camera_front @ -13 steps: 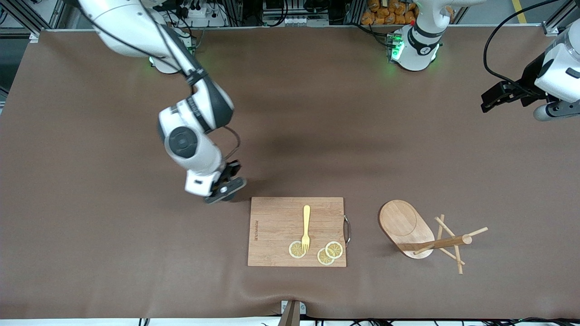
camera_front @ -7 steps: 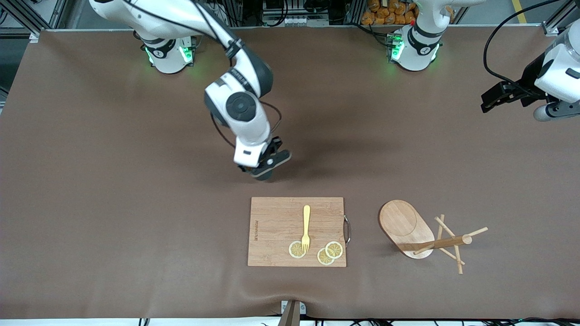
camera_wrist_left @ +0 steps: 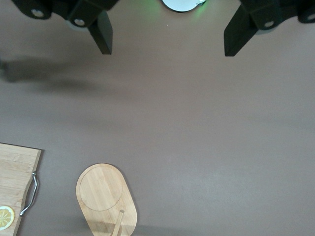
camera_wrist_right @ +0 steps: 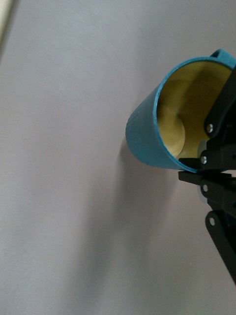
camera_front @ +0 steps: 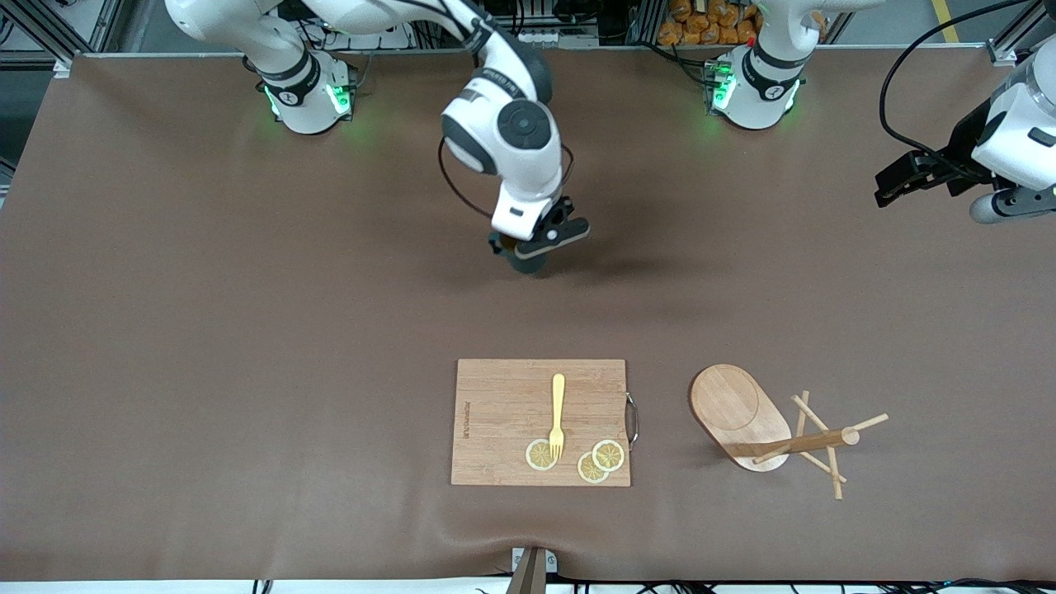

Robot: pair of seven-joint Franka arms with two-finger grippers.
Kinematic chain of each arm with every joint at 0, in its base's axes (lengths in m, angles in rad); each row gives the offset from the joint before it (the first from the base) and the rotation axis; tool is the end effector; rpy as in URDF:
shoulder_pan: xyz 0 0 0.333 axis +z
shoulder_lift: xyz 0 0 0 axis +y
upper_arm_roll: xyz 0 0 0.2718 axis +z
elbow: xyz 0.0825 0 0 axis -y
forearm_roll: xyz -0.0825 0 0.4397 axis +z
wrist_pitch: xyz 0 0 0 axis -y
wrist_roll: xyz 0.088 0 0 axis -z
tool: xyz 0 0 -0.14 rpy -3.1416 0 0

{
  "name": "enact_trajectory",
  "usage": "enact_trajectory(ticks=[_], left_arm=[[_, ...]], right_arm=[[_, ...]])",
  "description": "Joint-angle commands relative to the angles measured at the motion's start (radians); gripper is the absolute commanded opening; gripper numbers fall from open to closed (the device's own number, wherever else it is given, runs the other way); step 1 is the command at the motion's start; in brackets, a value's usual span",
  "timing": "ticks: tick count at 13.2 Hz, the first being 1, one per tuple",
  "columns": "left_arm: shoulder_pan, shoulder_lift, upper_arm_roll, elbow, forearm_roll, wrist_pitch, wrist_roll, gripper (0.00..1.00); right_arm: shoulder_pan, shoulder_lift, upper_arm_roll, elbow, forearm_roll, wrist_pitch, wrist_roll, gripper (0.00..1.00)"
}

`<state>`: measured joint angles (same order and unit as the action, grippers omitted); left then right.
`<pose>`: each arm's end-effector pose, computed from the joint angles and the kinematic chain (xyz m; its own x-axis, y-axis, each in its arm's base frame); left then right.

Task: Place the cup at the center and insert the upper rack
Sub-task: 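Lift and carry the teal mug to the table center with the right gripper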

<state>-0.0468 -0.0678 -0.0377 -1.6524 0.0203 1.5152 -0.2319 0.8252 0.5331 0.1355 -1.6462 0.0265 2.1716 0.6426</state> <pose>0.5809 -0.0467 0.5404 0.9870 0.1484 -0.0623 0.1462 -0.9885 -0.0382 0.4058 0.5761 0.2041 0.9576 0.2822 -0.0581 0.2781 -0.9580 -0.0694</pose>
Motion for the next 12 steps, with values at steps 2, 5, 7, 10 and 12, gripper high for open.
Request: enact_trajectory(ticks=[2,5,7,10,12], left_arm=[[0.004,0.005,-0.004,0.008,0.023,0.005,0.017,1.0],[0.004,0.003,-0.004,0.008,0.023,0.005,0.017,1.0],[0.004,0.0,-0.005,0.008,0.023,0.002,0.019,1.0],[0.008,0.0,-0.002,0.014,0.021,0.002,0.02,1.0],[0.018,0.003,-0.002,0.014,0.021,0.005,0.02,1.0]], right_arm=[[0.052,0.015,-0.01,-0.001,0.007,-0.004,0.084,0.0],[0.089,0.033,-0.011,-0.001,0.012,-0.004,0.113,0.0],[0.089,0.042,-0.011,0.0,0.012,-0.004,0.176,0.0],[0.091,0.054,-0.011,0.0,0.018,-0.003,0.242,0.0],[0.091,0.068,-0.011,0.003,0.016,0.002,0.294,0.0]])
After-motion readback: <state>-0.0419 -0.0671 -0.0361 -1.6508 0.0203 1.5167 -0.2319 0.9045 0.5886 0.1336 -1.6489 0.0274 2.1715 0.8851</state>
